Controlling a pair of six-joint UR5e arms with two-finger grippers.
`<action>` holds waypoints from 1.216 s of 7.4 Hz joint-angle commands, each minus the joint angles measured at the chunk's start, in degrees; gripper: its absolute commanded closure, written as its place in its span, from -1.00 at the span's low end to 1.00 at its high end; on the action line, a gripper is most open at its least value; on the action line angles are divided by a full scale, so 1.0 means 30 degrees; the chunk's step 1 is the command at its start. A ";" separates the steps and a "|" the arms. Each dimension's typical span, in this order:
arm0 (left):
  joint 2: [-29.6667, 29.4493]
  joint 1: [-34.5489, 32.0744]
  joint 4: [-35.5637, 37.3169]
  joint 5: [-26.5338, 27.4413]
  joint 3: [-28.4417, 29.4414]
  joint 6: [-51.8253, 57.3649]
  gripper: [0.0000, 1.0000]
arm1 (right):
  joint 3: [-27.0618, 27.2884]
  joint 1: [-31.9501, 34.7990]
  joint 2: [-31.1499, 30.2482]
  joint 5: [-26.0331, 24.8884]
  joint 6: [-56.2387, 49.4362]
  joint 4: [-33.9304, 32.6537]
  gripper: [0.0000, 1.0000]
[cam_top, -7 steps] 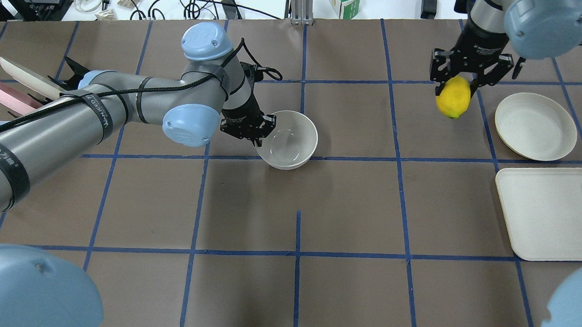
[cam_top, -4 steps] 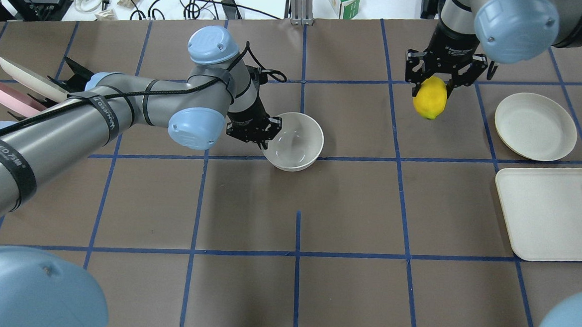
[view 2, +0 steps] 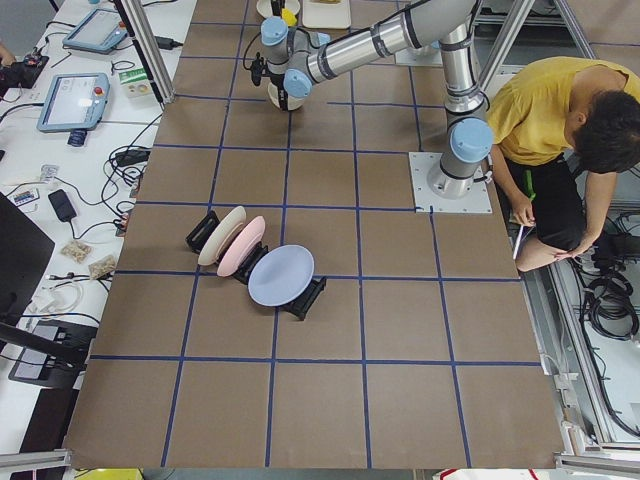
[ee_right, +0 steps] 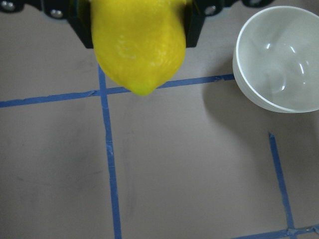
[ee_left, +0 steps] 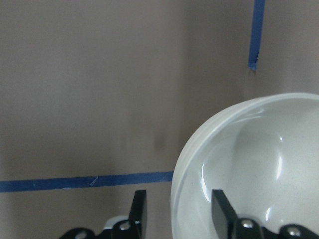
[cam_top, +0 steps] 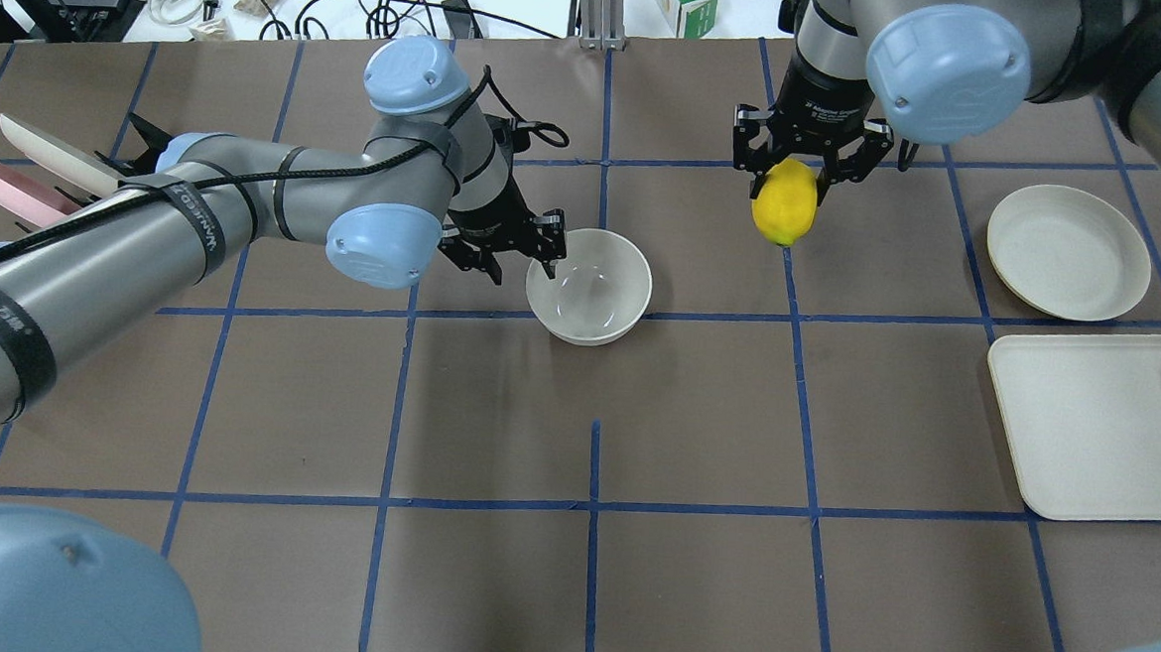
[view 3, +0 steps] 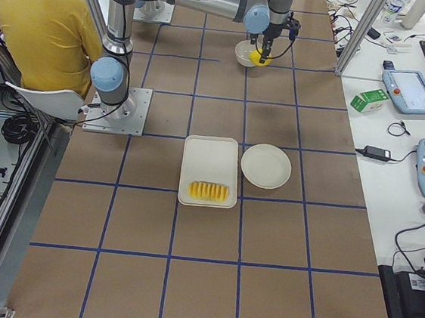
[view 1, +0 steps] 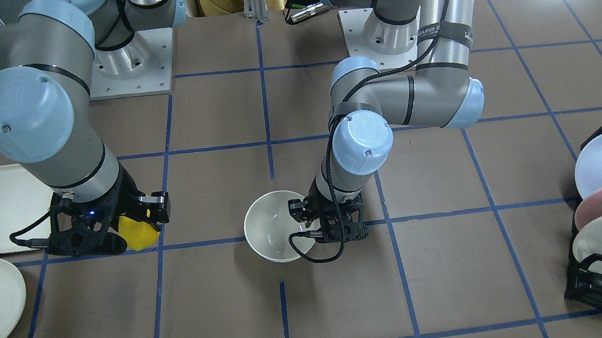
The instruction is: Place bowl and put lemon in it
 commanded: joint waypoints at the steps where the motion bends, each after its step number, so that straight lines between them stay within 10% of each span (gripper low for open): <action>1: 0.2239 0.1856 -0.4112 0.0227 0.1199 0.3420 -1.00 | 0.0009 0.1059 0.0265 0.0711 0.0588 -0.0743 1.00; 3: 0.4701 0.2652 -0.7326 0.2790 0.1731 0.5310 -1.00 | 0.0009 0.2174 0.0849 0.0798 0.2570 -0.1910 1.00; 9: 0.7704 0.3973 -1.2255 0.3100 0.3370 0.6374 -1.00 | 0.0534 0.5462 0.3986 0.0535 0.6156 -0.5667 1.00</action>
